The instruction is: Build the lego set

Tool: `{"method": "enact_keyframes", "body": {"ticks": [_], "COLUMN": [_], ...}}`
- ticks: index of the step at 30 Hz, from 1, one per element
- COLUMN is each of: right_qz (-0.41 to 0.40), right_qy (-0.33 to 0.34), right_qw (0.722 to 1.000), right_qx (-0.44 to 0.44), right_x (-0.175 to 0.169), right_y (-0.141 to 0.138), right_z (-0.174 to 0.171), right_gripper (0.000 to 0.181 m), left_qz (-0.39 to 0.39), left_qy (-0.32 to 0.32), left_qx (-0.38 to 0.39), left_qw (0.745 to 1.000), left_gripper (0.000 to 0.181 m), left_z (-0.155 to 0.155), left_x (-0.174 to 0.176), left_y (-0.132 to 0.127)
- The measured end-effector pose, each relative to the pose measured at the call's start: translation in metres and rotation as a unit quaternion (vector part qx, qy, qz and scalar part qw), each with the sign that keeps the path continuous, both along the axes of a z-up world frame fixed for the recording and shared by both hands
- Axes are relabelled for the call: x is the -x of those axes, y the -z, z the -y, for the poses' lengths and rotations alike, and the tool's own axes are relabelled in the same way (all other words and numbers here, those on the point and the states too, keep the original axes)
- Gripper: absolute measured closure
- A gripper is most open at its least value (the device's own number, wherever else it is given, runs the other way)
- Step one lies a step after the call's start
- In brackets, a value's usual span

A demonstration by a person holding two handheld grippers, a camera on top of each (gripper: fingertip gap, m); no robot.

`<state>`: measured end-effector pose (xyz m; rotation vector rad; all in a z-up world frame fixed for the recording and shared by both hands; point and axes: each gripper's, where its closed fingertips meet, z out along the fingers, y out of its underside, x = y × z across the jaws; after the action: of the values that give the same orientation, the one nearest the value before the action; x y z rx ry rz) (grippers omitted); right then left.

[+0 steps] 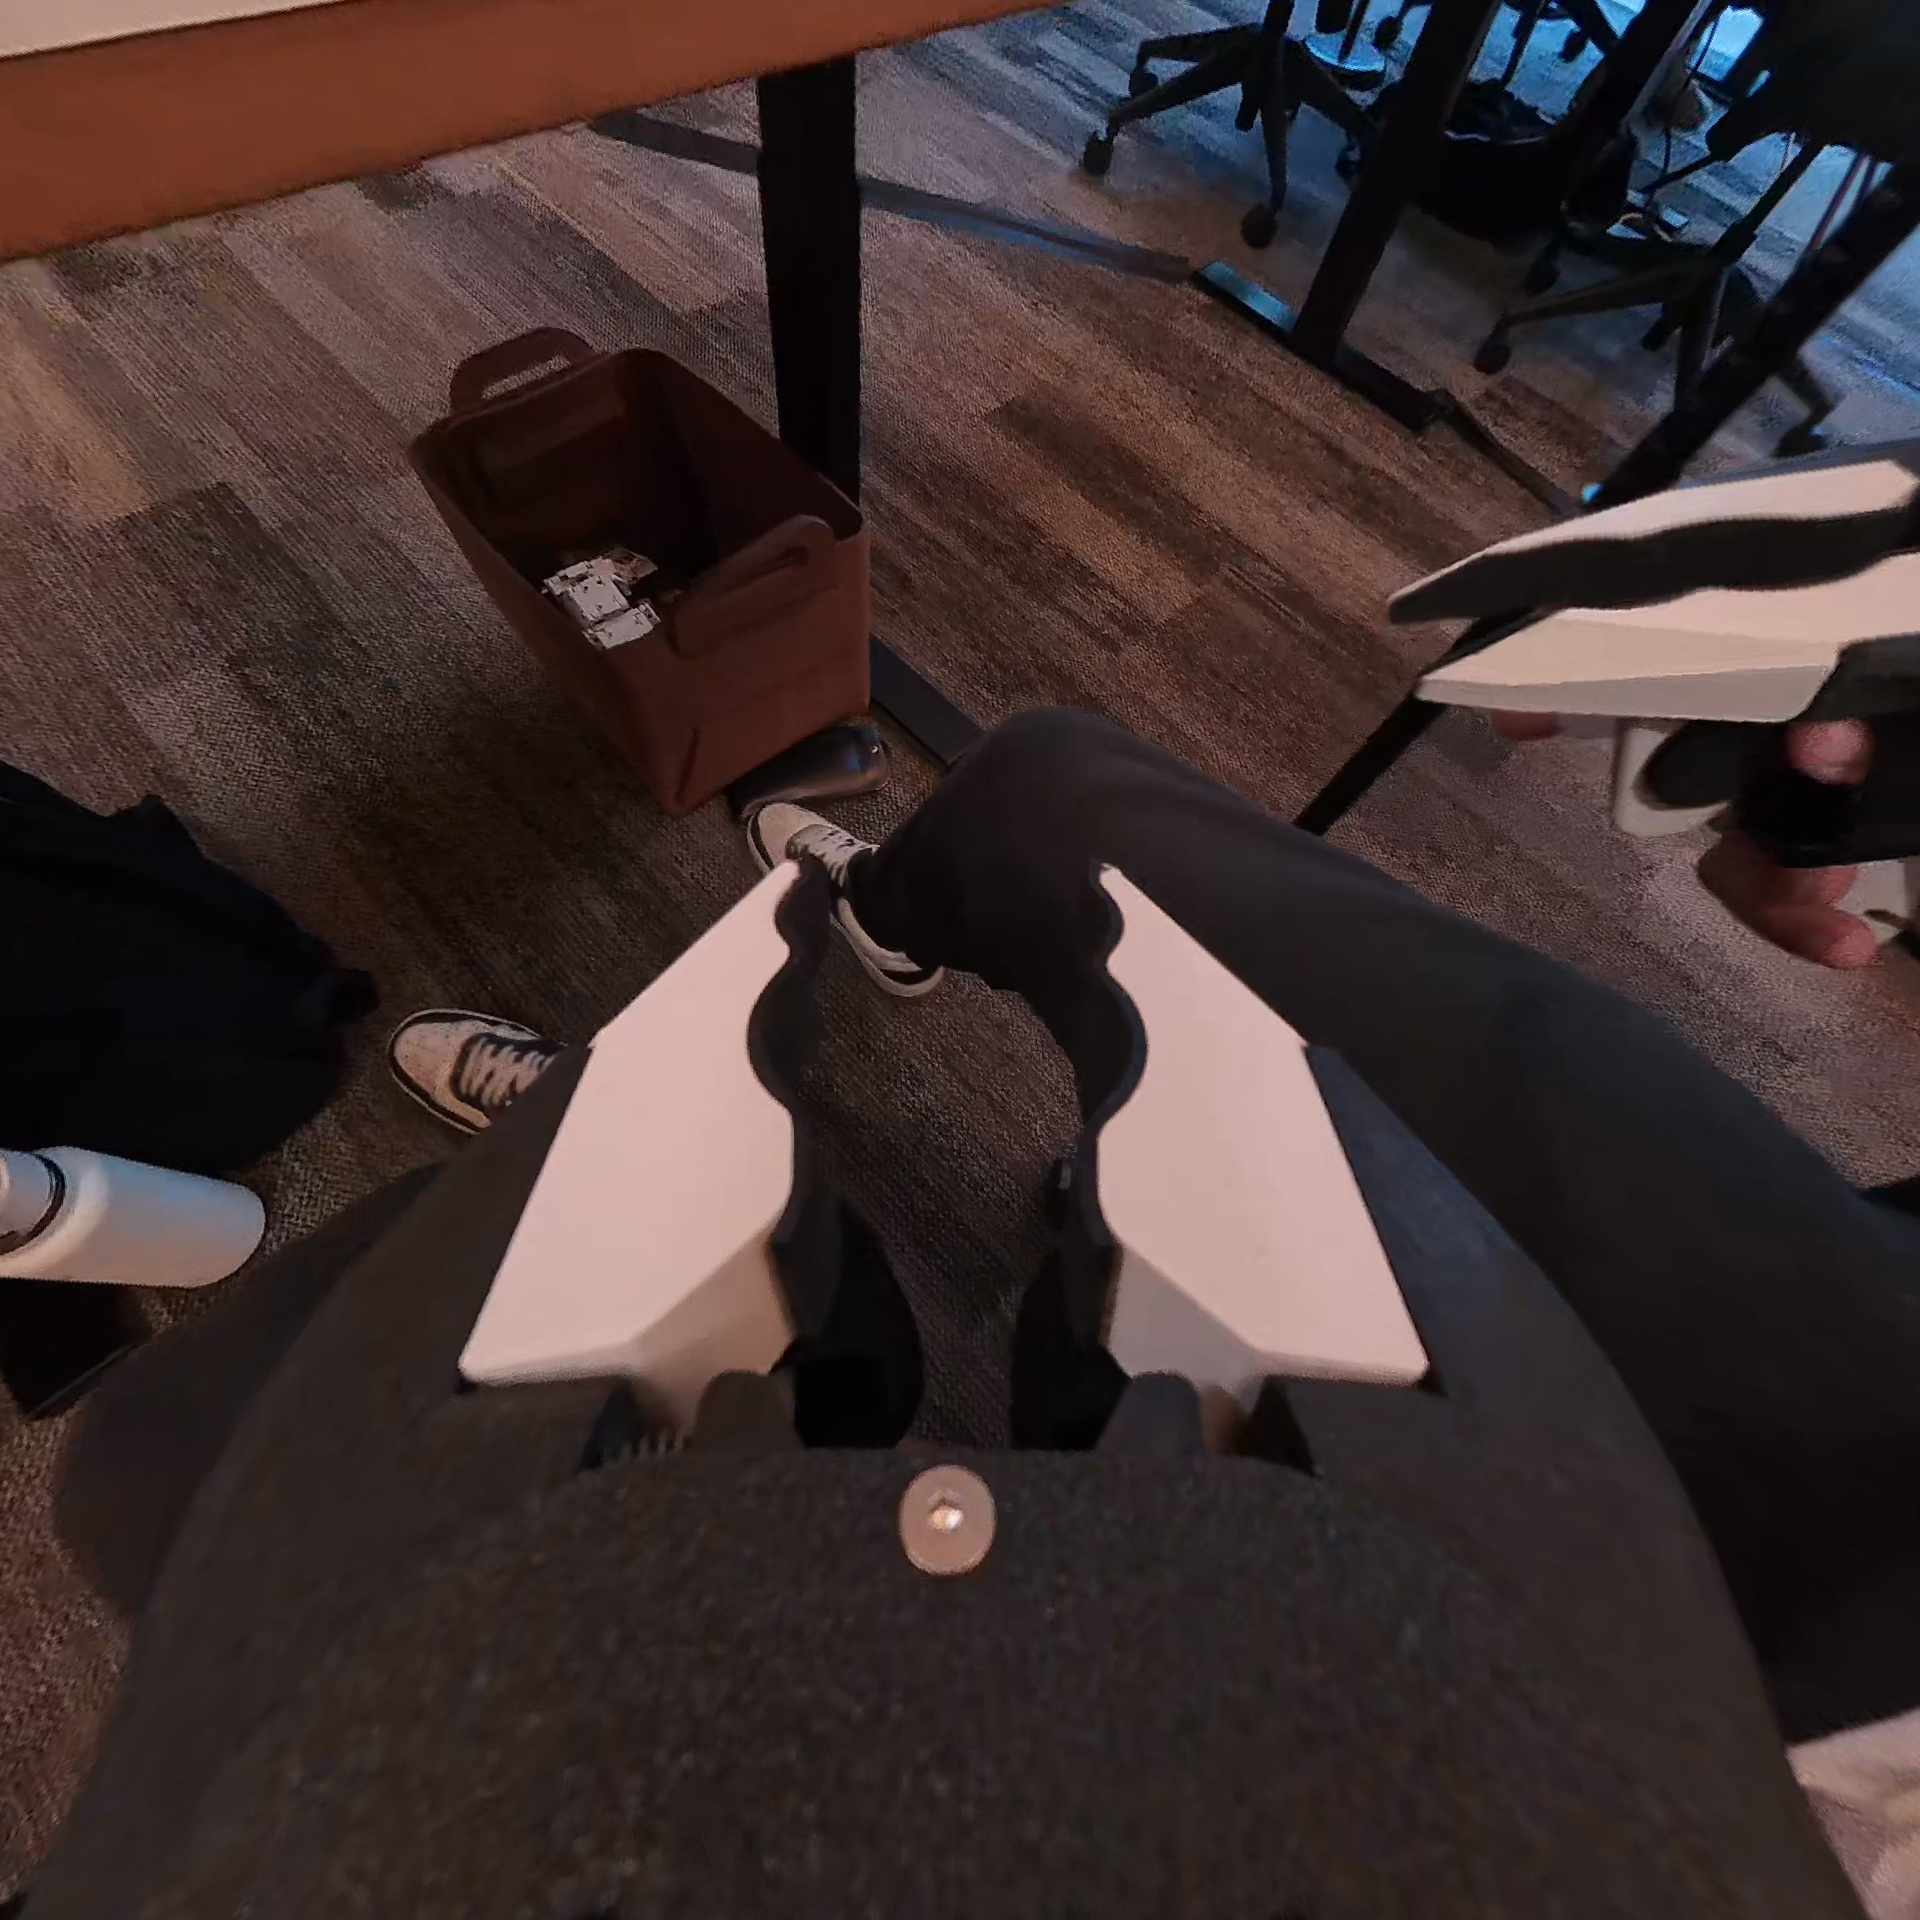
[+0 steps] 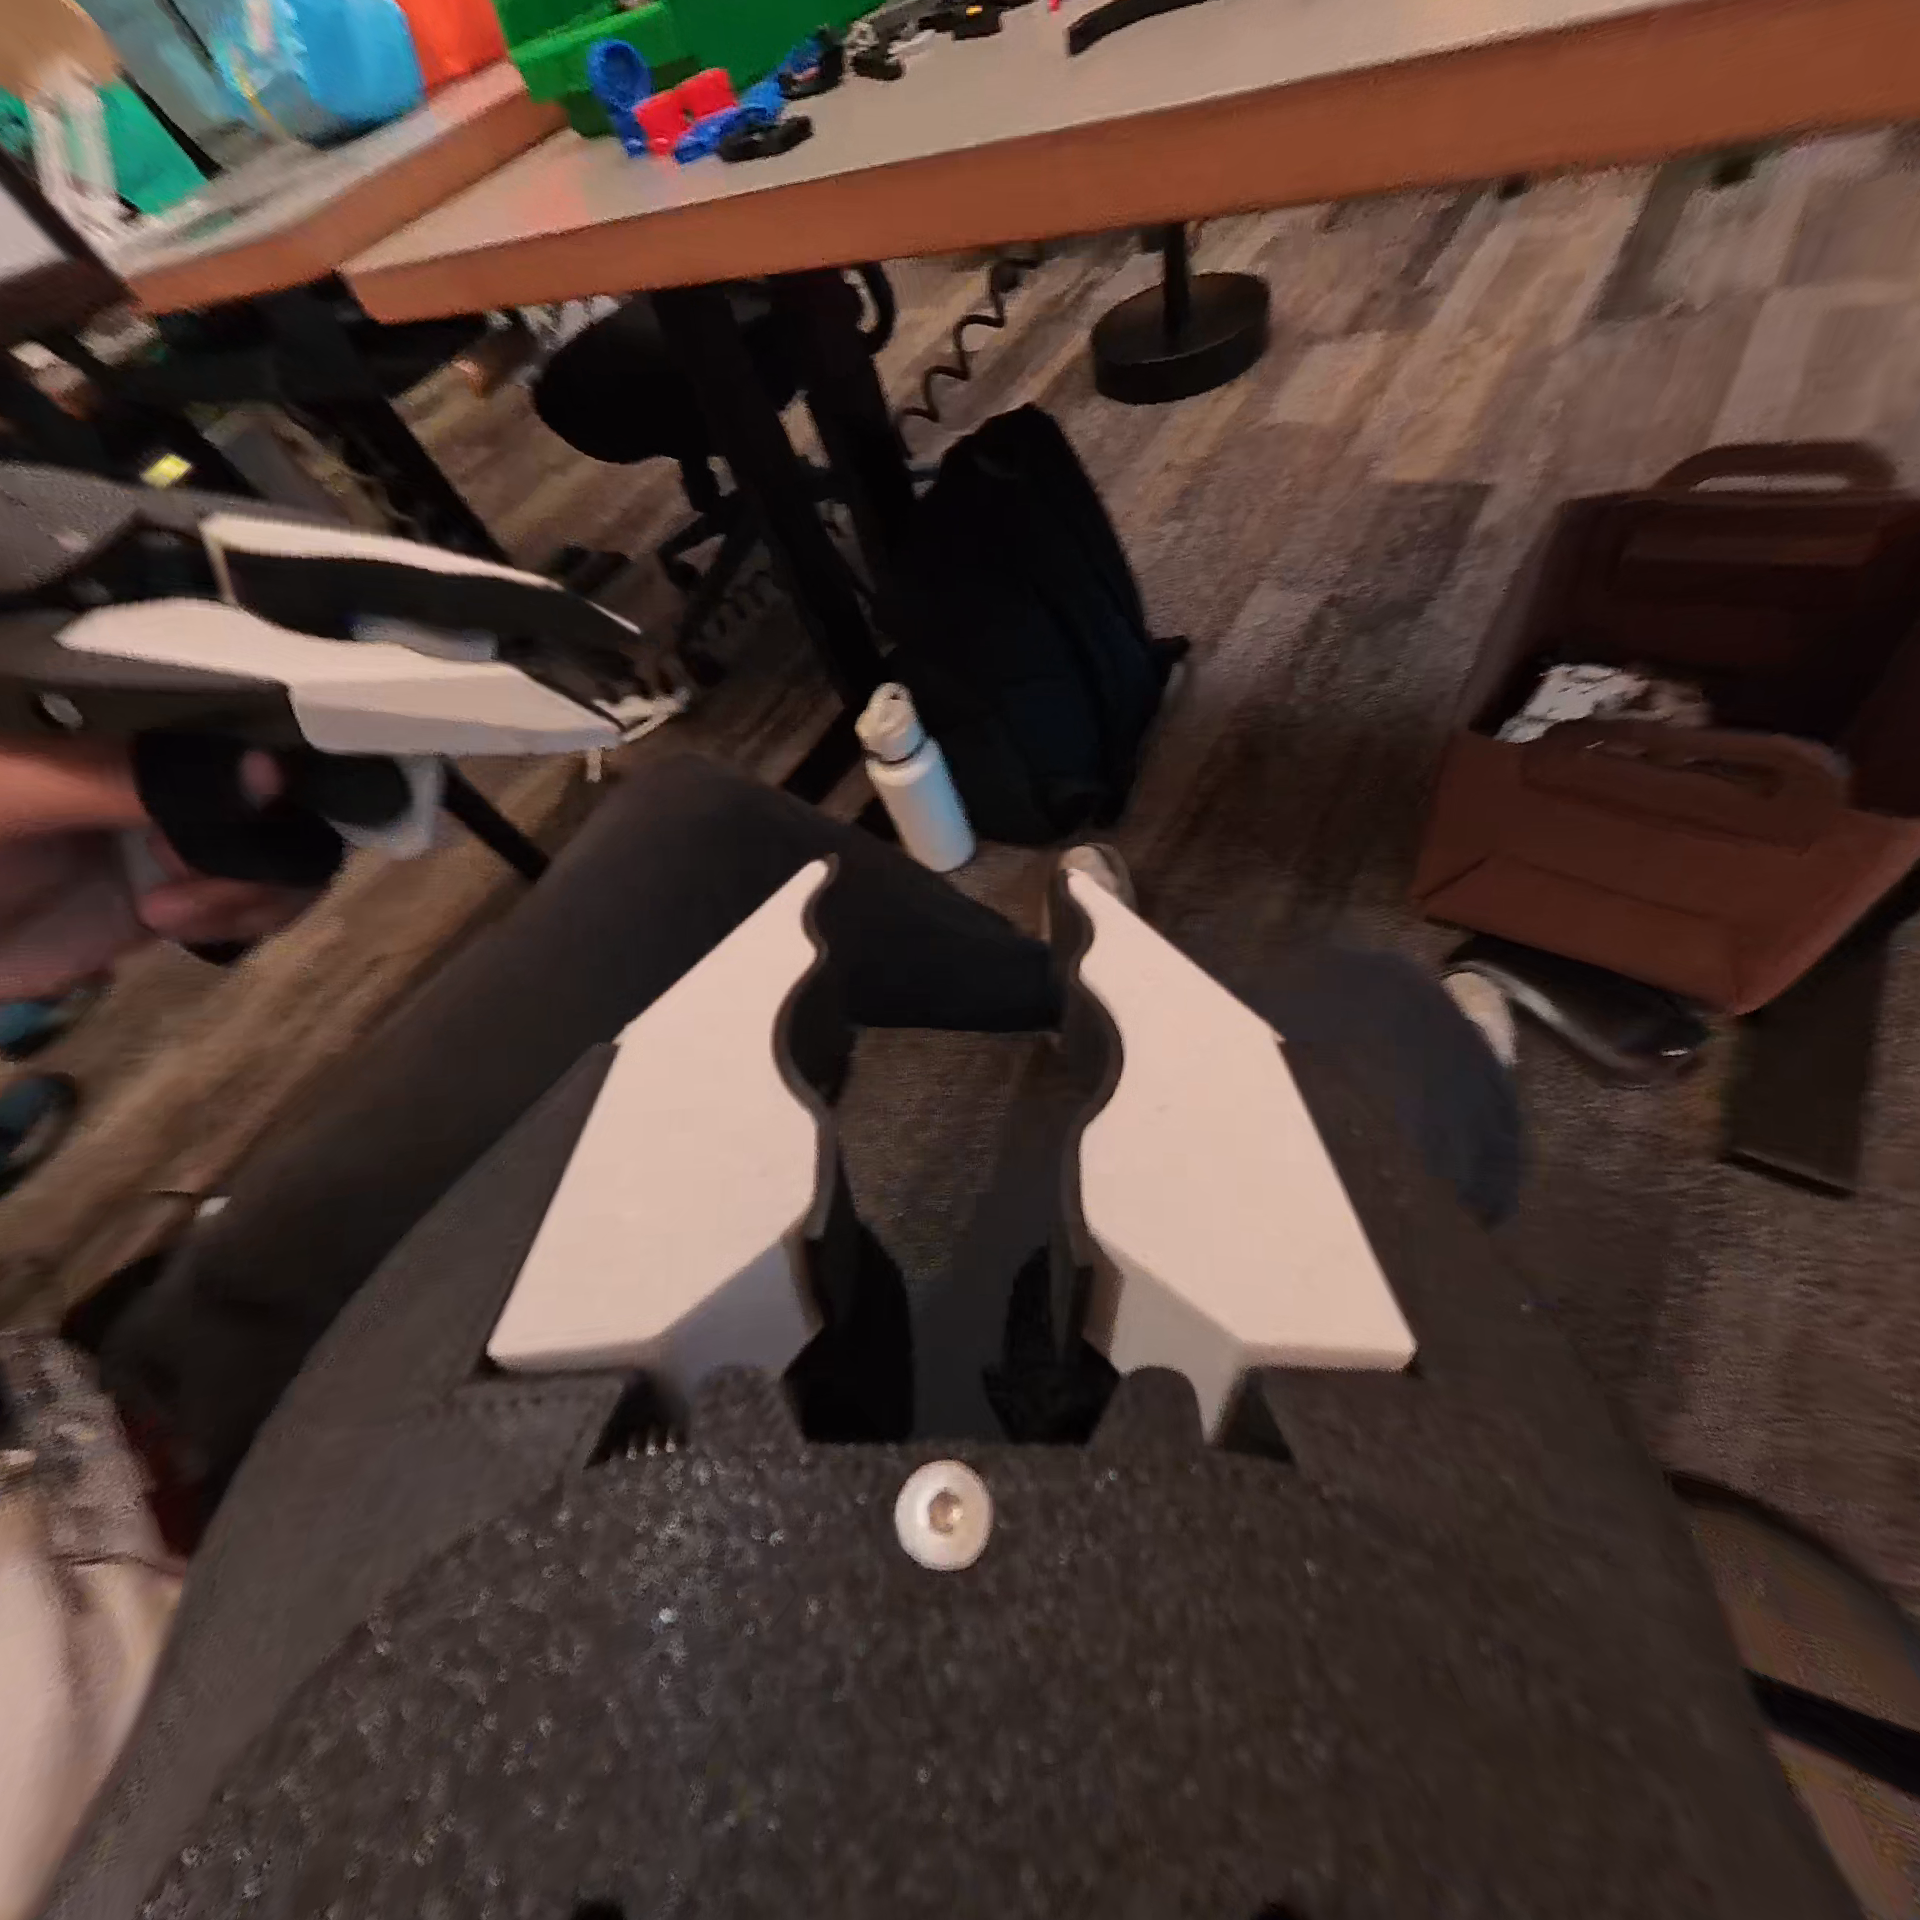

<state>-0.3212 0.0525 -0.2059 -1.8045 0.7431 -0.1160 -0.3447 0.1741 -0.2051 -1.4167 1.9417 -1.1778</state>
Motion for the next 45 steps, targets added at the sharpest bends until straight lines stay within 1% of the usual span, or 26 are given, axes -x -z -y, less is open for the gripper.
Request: {"method": "enact_keyframes", "body": {"ticks": [3,6,8,11,15,18,22,25,29,32,34,35,37,39,42,43,44,45], "right_qz": [-0.036,-0.023,-0.011,-0.012,-0.029,-0.041,-0.023,-0.01,0.015,0.023,0.026,0.032,0.043,0.068,0.115,0.123,0.122,0.114], "right_qy": [-0.014,-0.014,-0.008,0.009,0.022,0.024,0.025,0.023,0.038,0.05,0.061,0.067,0.066,0.06,0.057,0.059,0.052,0.036], "right_qw": [0.999,0.999,1.0,1.0,0.999,0.998,0.999,1.0,0.999,0.998,0.998,0.997,0.997,0.996,0.992,0.99,0.991,0.993], "right_qx": [-0.032,-0.025,-0.018,-0.019,-0.025,-0.039,-0.023,-0.008,0.001,-0.012,-0.016,-0.009,-0.006,0.004,0.022,0.02,0.014,0.008], "right_x": [0.032,0.054,0.061,0.062,0.06,0.064,0.068,0.069,0.06,0.05,0.029,0.013,-0.023,-0.066,-0.138,-0.16,-0.18,-0.195], "right_y": [-0.001,-0.001,0.0,0.0,0.004,0.003,0.003,0.007,0.01,0.016,0.015,0.012,-0.002,-0.021,-0.052,-0.061,-0.068,-0.073], "right_z": [-0.004,-0.001,0.002,0.008,0.01,0.008,0.008,0.007,0.01,0.009,0.009,0.009,0.002,-0.008,-0.019,-0.022,-0.026,-0.031], "right_gripper": [0.143,0.144,0.144,0.144,0.145,0.145,0.144,0.143,0.128,0.124,0.122,0.121,0.123,0.124,0.126,0.129,0.134,0.134], "left_qz": [0.004,0.008,0.012,0.029,0.042,0.049,0.049,0.041,-0.003,-0.019,-0.022,-0.019,-0.002,0.02,0.044,0.05,0.054,0.058], "left_qy": [0.006,0.017,0.03,0.04,0.05,0.043,0.032,0.029,0.046,0.055,0.068,0.071,0.077,0.085,0.09,0.086,0.08,0.074], "left_qx": [-0.011,-0.021,-0.024,-0.039,-0.056,-0.054,-0.047,-0.048,-0.047,-0.023,-0.014,-0.022,-0.039,-0.043,-0.048,-0.048,-0.047,-0.045], "left_qw": [1.0,1.0,0.999,0.998,0.996,0.996,0.997,0.998,0.998,0.998,0.997,0.997,0.996,0.995,0.994,0.994,0.994,0.995], "left_gripper": [0.134,0.134,0.134,0.134,0.134,0.134,0.134,0.133,0.129,0.13,0.13,0.13,0.13,0.132,0.134,0.134,0.134,0.134], "left_z": [0.019,0.036,0.047,0.056,0.057,0.051,0.04,0.031,0.025,0.021,0.019,0.014,0.005,-0.004,-0.019,-0.024,-0.03,-0.035], "left_x": [0.028,0.05,0.062,0.073,0.085,0.093,0.109,0.119,0.128,0.126,0.115,0.103,0.072,0.032,-0.038,-0.06,-0.081,-0.099], "left_y": [-0.001,-0.004,-0.008,-0.017,-0.025,-0.029,-0.028,-0.021,0.007,0.02,0.021,0.02,0.009,-0.009,-0.034,-0.041,-0.047,-0.05]}}
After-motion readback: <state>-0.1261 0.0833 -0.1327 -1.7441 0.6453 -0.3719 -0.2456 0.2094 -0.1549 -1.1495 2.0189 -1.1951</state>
